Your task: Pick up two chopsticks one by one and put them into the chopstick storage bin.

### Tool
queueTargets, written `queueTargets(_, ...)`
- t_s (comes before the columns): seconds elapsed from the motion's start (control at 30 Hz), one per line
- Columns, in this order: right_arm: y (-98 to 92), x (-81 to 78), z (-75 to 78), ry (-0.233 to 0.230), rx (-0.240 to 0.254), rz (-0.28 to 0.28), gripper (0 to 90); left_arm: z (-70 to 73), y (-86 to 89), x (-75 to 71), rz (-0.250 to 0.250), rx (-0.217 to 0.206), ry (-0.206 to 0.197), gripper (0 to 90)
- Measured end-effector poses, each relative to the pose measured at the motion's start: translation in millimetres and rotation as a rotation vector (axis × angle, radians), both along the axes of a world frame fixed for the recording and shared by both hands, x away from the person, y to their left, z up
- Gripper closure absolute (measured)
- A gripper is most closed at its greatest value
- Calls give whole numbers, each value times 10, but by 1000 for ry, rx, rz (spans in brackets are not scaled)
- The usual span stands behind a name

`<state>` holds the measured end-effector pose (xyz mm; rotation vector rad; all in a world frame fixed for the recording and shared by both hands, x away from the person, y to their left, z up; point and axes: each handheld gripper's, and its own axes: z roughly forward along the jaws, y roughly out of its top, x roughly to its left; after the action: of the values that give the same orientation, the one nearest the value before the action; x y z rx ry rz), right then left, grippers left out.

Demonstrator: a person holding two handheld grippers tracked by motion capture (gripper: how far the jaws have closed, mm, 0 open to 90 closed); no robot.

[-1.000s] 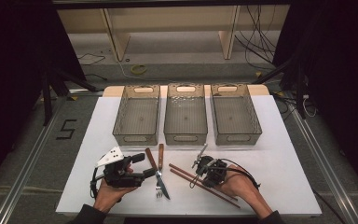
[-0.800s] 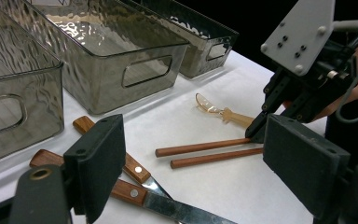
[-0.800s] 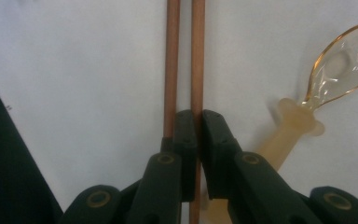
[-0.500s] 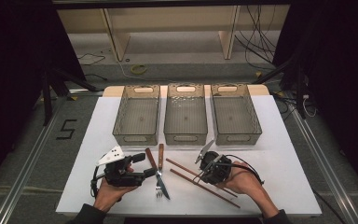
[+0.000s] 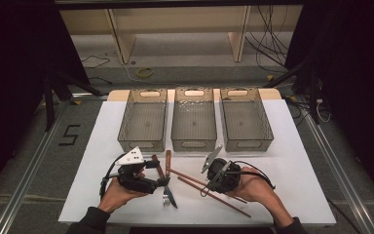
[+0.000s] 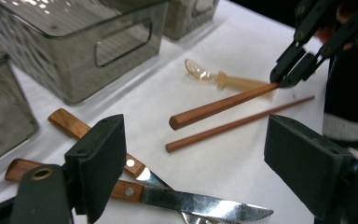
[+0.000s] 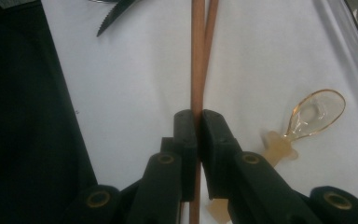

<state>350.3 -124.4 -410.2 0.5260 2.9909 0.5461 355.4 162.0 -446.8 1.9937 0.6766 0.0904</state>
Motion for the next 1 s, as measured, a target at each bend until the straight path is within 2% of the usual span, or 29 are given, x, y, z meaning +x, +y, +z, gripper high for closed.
queueTargets(0.1,10,-18,26,-7,9,4,855,9,-52,32,-34,40,4,205)
queueTargets(0.2,12,-27,41,-14,2,31,855,17,-96,39,-66,78,-9,210)
queueTargets(0.3,40,-60,37,-9,0,22,855,29,-142,32,-107,119,-27,205)
queueTargets(0.33,37,-55,40,-10,-7,42,855,34,-164,29,-123,143,-36,207)
queueTargets(0.43,60,-79,47,-16,-4,45,855,35,-226,24,-156,187,-45,225)
queueTargets(0.47,62,-82,55,-16,-14,65,855,34,-245,20,-165,199,-49,237)
queueTargets(0.53,83,-115,59,-17,-11,58,855,33,-279,12,-188,214,-50,256)
queueTargets(0.63,103,-136,63,-20,-19,74,855,42,-309,3,-229,245,-51,273)
queueTargets(0.77,124,-158,56,-22,-44,113,855,46,-345,-17,-266,259,-60,313)
queueTargets(0.83,145,-181,47,-22,-42,106,855,55,-364,-31,-291,280,-69,338)
queueTargets(1.0,170,-195,33,-23,-67,137,855,54,-425,-73,-337,321,-82,416)
